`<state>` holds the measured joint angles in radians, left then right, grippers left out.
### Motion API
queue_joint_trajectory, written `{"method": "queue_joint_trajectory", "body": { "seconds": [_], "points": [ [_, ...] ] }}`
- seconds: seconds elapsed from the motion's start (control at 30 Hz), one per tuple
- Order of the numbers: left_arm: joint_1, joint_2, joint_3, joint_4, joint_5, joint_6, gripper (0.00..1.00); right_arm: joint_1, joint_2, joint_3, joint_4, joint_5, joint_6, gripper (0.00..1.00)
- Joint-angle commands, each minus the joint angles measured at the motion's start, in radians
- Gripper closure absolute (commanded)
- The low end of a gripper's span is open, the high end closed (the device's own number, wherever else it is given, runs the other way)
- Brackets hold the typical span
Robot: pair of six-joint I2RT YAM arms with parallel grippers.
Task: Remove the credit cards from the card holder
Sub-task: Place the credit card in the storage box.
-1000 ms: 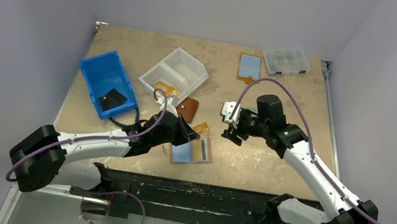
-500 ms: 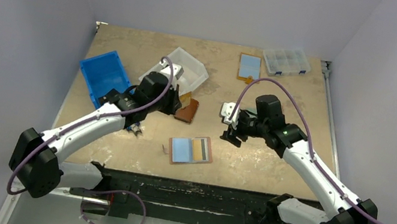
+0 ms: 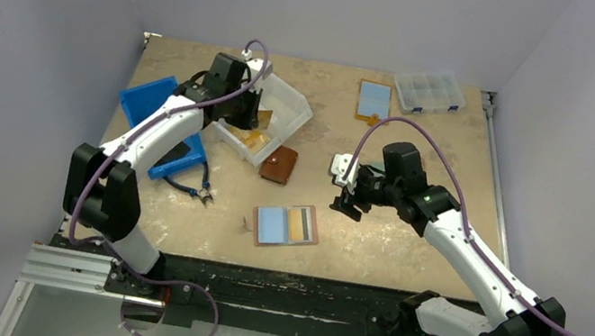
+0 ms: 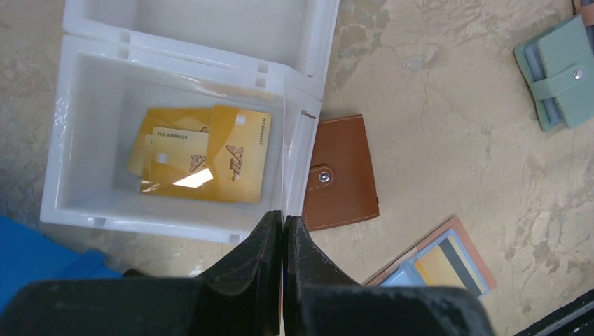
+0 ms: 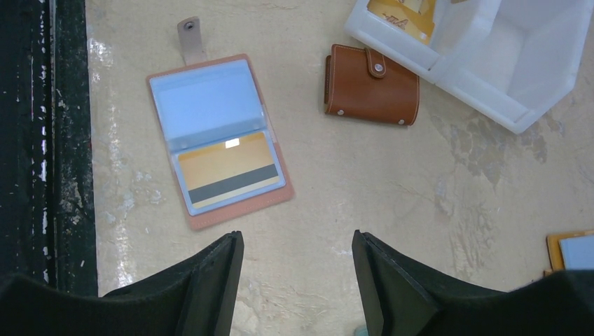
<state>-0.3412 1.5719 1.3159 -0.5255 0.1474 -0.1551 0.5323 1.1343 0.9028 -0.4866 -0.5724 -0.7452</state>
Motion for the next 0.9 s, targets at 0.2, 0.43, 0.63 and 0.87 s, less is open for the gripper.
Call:
{"method": "queue_joint_trajectory", "body": {
  "seconds": [0.2,0.43,0.63,0.87],
  "points": [
    [0.027,0.120,0.157,-0.158,0.008,0.143,1.00,-0.001,-0.008,0.021,-0.001,-0.034,-0.011,0.34],
    [0.056,0.189,0.180,-0.166,0.024,0.185,1.00,-0.002,-0.003,0.021,-0.002,-0.032,-0.013,0.34],
    [0.078,0.266,0.206,-0.177,0.068,0.199,1.00,-0.003,0.001,0.020,-0.002,-0.032,-0.014,0.34],
    [0.095,0.319,0.227,-0.175,0.084,0.190,0.98,-0.001,0.007,0.019,-0.003,-0.032,-0.016,0.34]
  ]
}}
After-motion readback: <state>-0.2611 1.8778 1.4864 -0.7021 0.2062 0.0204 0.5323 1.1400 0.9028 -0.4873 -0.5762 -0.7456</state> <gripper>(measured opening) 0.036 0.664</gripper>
